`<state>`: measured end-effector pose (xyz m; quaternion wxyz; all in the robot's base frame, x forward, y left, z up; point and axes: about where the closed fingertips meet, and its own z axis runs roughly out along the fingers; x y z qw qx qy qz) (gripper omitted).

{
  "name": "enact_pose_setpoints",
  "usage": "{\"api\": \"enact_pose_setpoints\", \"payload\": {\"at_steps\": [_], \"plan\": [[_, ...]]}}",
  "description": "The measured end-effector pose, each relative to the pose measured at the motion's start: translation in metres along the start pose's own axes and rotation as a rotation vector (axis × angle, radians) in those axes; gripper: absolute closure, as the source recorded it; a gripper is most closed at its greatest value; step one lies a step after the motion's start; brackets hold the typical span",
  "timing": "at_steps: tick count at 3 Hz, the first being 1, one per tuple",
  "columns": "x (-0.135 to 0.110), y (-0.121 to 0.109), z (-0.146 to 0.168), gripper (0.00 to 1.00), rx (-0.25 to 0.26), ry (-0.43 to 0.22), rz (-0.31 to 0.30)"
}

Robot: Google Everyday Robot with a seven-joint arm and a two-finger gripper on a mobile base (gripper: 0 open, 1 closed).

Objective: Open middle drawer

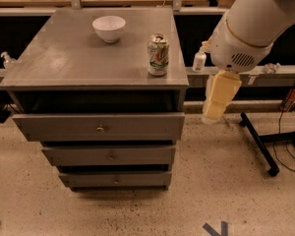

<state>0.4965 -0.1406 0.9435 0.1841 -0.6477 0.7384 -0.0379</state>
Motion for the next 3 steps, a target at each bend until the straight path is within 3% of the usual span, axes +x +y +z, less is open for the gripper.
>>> {"api": "enact_pose_setpoints", "payload": {"at_steps": [1,2,3], "plan": [[0.0,0.021,0.026,0.0,-0.056,-0.057,0.022],[-0.02,0.053,0.064,0.0,-0.049,-0.14,0.049],[-0.026,0.072,0.095,0.0,-0.049,-0.149,0.041]]}}
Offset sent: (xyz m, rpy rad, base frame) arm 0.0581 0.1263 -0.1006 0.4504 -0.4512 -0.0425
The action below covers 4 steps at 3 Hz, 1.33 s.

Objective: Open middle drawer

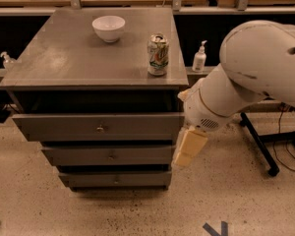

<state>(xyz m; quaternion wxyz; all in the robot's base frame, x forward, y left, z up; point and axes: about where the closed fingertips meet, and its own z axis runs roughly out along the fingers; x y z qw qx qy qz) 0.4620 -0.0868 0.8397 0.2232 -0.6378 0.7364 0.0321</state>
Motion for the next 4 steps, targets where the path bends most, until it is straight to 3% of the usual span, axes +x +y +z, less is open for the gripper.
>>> {"api": "enact_pose_setpoints", "payload": {"at_steps": [1,2,4], "plan": [[0.001,0.0,0.0,0.0,0.001,0.001,0.001],[-0.005,-0.001,0.029,0.0,-0.032,-0.025,-0.015],[0.005,0.025,0.143,0.0,-0.041,-0.147,-0.021]]}}
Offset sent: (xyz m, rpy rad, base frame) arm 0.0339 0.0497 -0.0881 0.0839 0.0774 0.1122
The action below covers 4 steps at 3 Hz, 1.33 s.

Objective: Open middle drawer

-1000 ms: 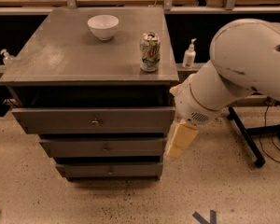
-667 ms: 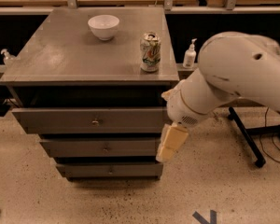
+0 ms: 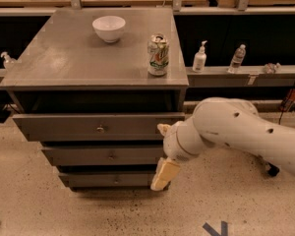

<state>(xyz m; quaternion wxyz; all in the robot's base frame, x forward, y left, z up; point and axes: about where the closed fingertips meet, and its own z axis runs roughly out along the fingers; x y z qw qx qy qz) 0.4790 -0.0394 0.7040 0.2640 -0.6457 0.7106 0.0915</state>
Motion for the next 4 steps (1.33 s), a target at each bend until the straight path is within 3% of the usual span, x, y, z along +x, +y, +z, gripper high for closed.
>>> {"api": "enact_pose_setpoints", "payload": {"at_steps": [1,4], "plan": [[0.005,-0.003,0.03,0.0,0.053,-0.108,-0.014],[0.008,-0.011,0.047,0.0,0.098,-0.133,-0.036]]}}
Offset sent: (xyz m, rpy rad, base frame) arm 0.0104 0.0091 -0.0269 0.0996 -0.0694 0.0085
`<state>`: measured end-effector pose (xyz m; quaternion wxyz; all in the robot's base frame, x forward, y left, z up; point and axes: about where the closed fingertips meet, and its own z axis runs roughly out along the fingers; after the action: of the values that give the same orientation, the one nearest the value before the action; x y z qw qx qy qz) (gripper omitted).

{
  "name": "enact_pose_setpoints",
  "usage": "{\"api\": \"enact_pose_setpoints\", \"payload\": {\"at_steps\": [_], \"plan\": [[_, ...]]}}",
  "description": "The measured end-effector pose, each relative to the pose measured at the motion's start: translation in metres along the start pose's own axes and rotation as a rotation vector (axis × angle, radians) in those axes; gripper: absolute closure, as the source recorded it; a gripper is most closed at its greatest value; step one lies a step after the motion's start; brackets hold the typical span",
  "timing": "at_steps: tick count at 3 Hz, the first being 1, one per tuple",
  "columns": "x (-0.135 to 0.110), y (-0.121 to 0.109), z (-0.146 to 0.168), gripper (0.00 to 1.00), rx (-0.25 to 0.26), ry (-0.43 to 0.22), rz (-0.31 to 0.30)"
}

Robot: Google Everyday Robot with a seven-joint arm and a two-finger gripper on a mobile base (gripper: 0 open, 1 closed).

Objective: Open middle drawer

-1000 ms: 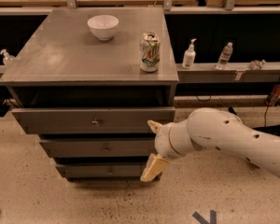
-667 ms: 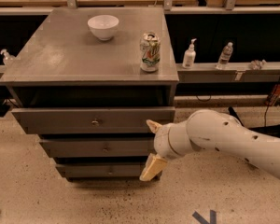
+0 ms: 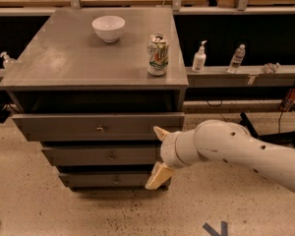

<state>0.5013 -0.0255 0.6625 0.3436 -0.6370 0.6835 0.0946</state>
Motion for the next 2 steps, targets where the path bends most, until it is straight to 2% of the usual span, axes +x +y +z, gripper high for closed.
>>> {"api": "enact_pose_setpoints", "payload": {"at_steps": [1,2], "plan": [[0.034,0.0,0.048,0.0,0.042,0.053,-0.013],[0.044,-0.023,0.063,0.0,0.104,0.076,-0.011]]}}
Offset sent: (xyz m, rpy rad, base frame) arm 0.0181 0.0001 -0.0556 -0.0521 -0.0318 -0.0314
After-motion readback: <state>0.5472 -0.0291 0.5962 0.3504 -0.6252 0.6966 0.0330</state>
